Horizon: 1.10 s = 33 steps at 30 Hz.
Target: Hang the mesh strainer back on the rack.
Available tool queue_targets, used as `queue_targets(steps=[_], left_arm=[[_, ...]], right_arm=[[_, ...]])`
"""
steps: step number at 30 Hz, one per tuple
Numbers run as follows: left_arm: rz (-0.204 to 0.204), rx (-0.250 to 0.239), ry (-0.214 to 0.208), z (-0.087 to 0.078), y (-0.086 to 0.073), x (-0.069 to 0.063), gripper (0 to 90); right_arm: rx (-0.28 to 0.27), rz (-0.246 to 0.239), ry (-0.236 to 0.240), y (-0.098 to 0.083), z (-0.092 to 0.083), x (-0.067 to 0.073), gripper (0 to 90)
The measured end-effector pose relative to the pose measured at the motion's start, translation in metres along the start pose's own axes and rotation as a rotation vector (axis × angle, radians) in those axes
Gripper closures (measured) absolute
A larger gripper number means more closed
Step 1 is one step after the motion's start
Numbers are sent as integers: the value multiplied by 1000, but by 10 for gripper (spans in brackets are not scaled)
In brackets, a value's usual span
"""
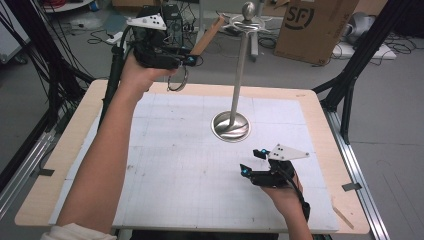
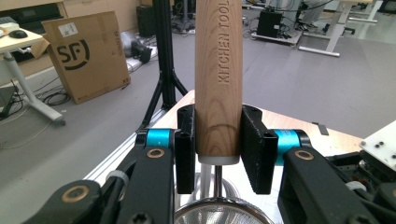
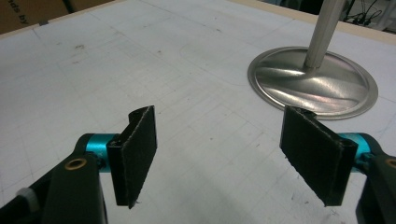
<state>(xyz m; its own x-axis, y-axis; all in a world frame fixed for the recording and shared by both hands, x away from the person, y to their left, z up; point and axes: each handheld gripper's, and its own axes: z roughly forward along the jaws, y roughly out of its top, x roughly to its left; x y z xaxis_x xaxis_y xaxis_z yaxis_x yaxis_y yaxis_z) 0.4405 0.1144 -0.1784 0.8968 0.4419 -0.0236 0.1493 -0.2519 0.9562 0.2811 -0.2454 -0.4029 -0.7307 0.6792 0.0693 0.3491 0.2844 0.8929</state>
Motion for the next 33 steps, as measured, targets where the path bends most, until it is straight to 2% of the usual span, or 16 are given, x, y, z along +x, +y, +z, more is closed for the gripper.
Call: queue_targets(steps=[16, 25, 33], left_arm=[[-5, 13, -8, 12, -2, -3, 689], [12, 42, -20, 26, -2, -12, 689], [39, 87, -12, 40, 0, -19, 690]], right_arm=[[-6, 7, 1, 0, -2, -1, 264], [-3, 6, 4, 0, -2, 0, 264], [-5, 2, 6, 0, -2, 0, 264]])
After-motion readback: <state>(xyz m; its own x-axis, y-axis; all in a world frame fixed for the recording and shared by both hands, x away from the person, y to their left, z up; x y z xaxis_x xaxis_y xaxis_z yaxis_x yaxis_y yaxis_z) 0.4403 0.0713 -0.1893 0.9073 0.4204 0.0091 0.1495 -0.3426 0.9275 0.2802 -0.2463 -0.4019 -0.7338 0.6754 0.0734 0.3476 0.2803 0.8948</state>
